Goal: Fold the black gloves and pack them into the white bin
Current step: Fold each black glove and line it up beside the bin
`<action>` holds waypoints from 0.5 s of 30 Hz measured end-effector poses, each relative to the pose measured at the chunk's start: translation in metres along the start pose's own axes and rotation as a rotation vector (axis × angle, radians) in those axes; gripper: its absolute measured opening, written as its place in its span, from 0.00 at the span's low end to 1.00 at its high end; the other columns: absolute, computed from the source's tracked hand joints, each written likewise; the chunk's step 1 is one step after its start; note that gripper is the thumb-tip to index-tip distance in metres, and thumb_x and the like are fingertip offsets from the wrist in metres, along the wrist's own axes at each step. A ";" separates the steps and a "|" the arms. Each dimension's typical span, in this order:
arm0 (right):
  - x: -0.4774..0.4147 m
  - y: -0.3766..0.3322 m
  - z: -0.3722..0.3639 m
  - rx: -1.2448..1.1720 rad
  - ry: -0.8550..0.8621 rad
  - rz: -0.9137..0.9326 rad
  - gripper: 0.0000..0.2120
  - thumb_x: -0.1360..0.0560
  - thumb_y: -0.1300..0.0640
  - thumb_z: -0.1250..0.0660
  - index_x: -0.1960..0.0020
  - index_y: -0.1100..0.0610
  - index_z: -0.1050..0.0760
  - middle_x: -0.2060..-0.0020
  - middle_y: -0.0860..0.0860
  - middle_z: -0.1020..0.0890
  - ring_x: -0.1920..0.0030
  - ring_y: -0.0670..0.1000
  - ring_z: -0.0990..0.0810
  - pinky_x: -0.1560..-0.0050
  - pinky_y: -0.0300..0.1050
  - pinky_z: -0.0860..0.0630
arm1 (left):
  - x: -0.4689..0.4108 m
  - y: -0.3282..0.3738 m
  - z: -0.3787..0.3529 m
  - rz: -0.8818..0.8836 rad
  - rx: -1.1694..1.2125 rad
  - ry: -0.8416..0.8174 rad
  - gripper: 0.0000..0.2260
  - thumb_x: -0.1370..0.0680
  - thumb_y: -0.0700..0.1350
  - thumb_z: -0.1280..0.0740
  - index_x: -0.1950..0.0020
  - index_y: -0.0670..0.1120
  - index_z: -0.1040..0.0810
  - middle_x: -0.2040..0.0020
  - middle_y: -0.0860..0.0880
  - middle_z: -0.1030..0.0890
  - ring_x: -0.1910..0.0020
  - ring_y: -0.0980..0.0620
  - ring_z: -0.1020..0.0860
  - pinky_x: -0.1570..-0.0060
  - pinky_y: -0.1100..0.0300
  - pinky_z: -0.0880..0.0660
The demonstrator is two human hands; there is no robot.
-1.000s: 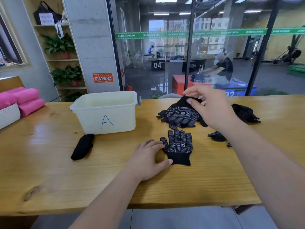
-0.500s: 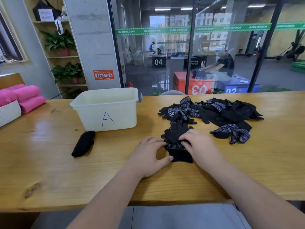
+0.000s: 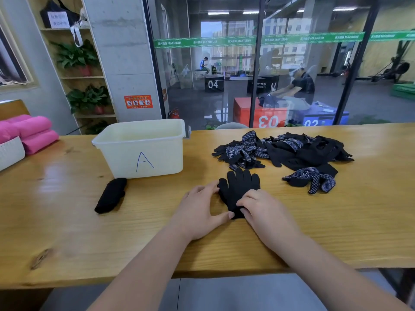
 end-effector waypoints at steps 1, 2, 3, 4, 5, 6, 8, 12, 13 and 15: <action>0.001 0.000 0.000 -0.006 -0.006 0.000 0.06 0.25 0.58 0.23 0.48 0.51 0.13 0.54 0.45 0.18 0.53 0.51 0.20 0.59 0.47 0.19 | 0.000 0.000 0.000 -0.002 -0.001 0.005 0.44 0.26 0.72 0.31 0.15 0.60 0.45 0.24 0.63 0.27 0.22 0.56 0.38 0.23 0.52 0.37; 0.003 0.000 0.001 -0.012 -0.013 -0.010 0.06 0.23 0.58 0.25 0.47 0.52 0.14 0.53 0.45 0.18 0.52 0.51 0.20 0.57 0.48 0.19 | 0.000 0.000 0.000 -0.006 -0.002 0.006 0.44 0.27 0.73 0.32 0.16 0.60 0.45 0.25 0.63 0.27 0.23 0.56 0.38 0.23 0.51 0.36; 0.004 0.001 0.001 -0.015 -0.019 -0.023 0.06 0.22 0.57 0.26 0.46 0.52 0.14 0.52 0.45 0.18 0.51 0.50 0.21 0.56 0.48 0.18 | 0.000 -0.001 -0.001 -0.009 -0.005 0.005 0.44 0.27 0.73 0.32 0.16 0.60 0.44 0.25 0.63 0.26 0.23 0.56 0.38 0.23 0.51 0.36; 0.005 0.002 0.002 -0.015 -0.027 -0.034 0.07 0.22 0.56 0.27 0.45 0.52 0.14 0.52 0.45 0.19 0.50 0.50 0.21 0.54 0.48 0.18 | 0.000 -0.001 -0.002 -0.011 -0.010 0.002 0.44 0.27 0.74 0.33 0.16 0.60 0.43 0.25 0.62 0.26 0.23 0.56 0.38 0.23 0.50 0.36; 0.006 0.002 0.003 -0.012 -0.034 -0.041 0.07 0.21 0.56 0.28 0.44 0.51 0.15 0.51 0.45 0.19 0.50 0.50 0.21 0.54 0.48 0.18 | -0.001 -0.002 -0.002 -0.014 -0.015 0.000 0.43 0.27 0.75 0.34 0.16 0.61 0.43 0.25 0.62 0.26 0.23 0.56 0.38 0.23 0.50 0.36; 0.007 0.001 0.004 -0.012 -0.043 -0.042 0.08 0.21 0.55 0.29 0.44 0.51 0.15 0.51 0.45 0.19 0.49 0.49 0.21 0.53 0.48 0.18 | -0.001 -0.002 -0.002 -0.017 -0.022 -0.001 0.43 0.27 0.75 0.34 0.16 0.61 0.42 0.25 0.61 0.26 0.23 0.55 0.37 0.23 0.50 0.36; 0.008 0.000 0.005 -0.022 -0.072 -0.049 0.09 0.20 0.52 0.31 0.43 0.51 0.15 0.51 0.44 0.19 0.49 0.48 0.22 0.51 0.46 0.19 | -0.002 -0.001 -0.003 -0.033 -0.049 -0.004 0.40 0.26 0.76 0.36 0.17 0.62 0.39 0.25 0.60 0.26 0.23 0.55 0.37 0.24 0.49 0.36; 0.005 0.004 0.014 -0.110 -0.095 -0.140 0.15 0.19 0.44 0.39 0.45 0.48 0.16 0.51 0.39 0.22 0.47 0.44 0.25 0.48 0.42 0.22 | -0.002 0.001 -0.004 -0.076 -0.101 0.008 0.34 0.22 0.78 0.45 0.20 0.65 0.34 0.25 0.61 0.29 0.24 0.56 0.38 0.24 0.49 0.36; 0.002 0.006 0.016 -0.141 -0.083 -0.166 0.15 0.18 0.44 0.40 0.44 0.48 0.16 0.49 0.39 0.21 0.46 0.43 0.25 0.46 0.43 0.22 | -0.002 0.001 -0.005 -0.070 -0.102 0.010 0.32 0.21 0.77 0.47 0.21 0.65 0.32 0.25 0.60 0.30 0.24 0.56 0.39 0.24 0.49 0.36; -0.008 0.009 0.014 -0.184 -0.089 -0.205 0.15 0.16 0.46 0.40 0.38 0.48 0.17 0.42 0.39 0.21 0.41 0.43 0.24 0.39 0.43 0.24 | -0.004 0.000 -0.006 -0.055 -0.128 0.012 0.30 0.20 0.76 0.48 0.22 0.66 0.30 0.24 0.57 0.32 0.23 0.55 0.40 0.23 0.48 0.37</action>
Point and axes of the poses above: each hand's wrist, its own x-axis away from the middle knuckle, its own z-axis out of the back of the hand, y = z × x, the point moved 9 cm from there along -x, towards the middle knuckle
